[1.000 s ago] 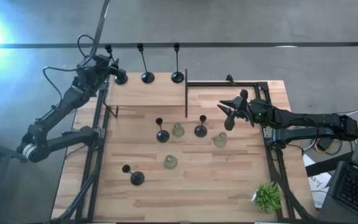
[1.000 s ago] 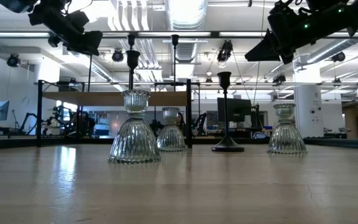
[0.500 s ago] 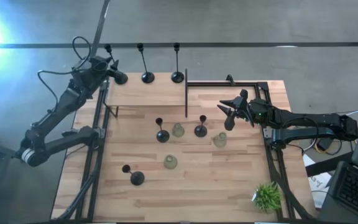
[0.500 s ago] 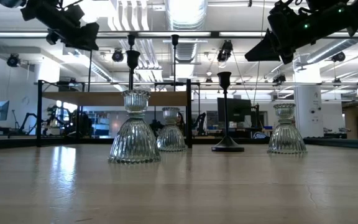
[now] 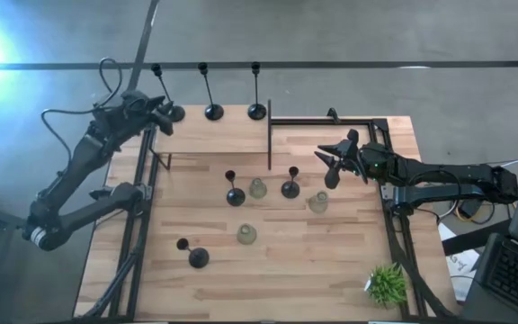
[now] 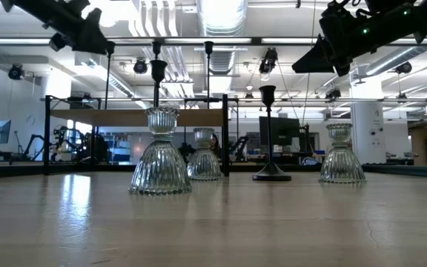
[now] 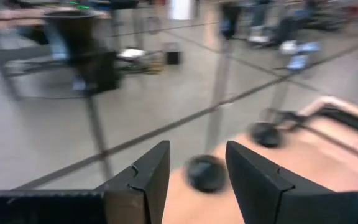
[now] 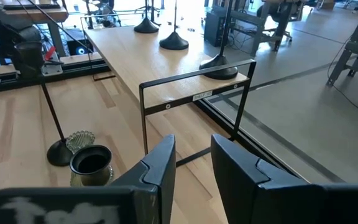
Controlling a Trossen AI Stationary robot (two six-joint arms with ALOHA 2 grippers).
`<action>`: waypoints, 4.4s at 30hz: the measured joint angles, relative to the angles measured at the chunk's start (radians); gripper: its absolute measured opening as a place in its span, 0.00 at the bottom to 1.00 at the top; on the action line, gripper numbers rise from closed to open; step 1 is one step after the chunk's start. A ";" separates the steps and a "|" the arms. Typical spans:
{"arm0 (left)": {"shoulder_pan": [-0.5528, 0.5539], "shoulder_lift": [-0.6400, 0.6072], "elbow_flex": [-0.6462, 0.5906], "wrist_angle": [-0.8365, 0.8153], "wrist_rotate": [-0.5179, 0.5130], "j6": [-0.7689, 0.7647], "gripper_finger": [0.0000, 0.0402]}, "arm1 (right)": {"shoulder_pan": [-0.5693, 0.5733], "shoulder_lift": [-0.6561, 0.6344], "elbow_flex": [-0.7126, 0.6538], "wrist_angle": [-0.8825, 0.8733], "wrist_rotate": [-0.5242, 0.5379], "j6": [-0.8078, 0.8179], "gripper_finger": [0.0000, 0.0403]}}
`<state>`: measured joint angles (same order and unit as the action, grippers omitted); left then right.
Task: Pick & Place candle stick holders
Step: Put the black candle holder on the shelf
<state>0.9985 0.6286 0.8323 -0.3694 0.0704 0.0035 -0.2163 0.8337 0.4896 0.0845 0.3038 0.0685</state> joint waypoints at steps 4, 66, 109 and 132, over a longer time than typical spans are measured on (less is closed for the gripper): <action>-0.001 -0.069 0.003 -0.039 0.213 -0.041 0.39 | 0.000 0.000 0.000 0.000 0.000 0.003 0.25; -0.648 -0.295 -0.431 0.121 0.308 0.012 0.32 | 0.000 0.000 -0.009 0.005 -0.045 0.037 0.22; -0.971 -0.098 -0.477 0.022 0.510 -0.238 0.29 | 0.000 0.000 -0.019 -0.031 -0.070 0.042 0.19; -1.278 -0.111 -0.491 0.138 0.374 -0.244 0.24 | 0.000 0.000 -0.019 -0.017 -0.071 0.063 0.22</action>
<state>-0.2798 0.5175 0.3412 -0.2315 0.4442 -0.2404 -0.2161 0.8341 0.4702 0.0673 0.2325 0.1318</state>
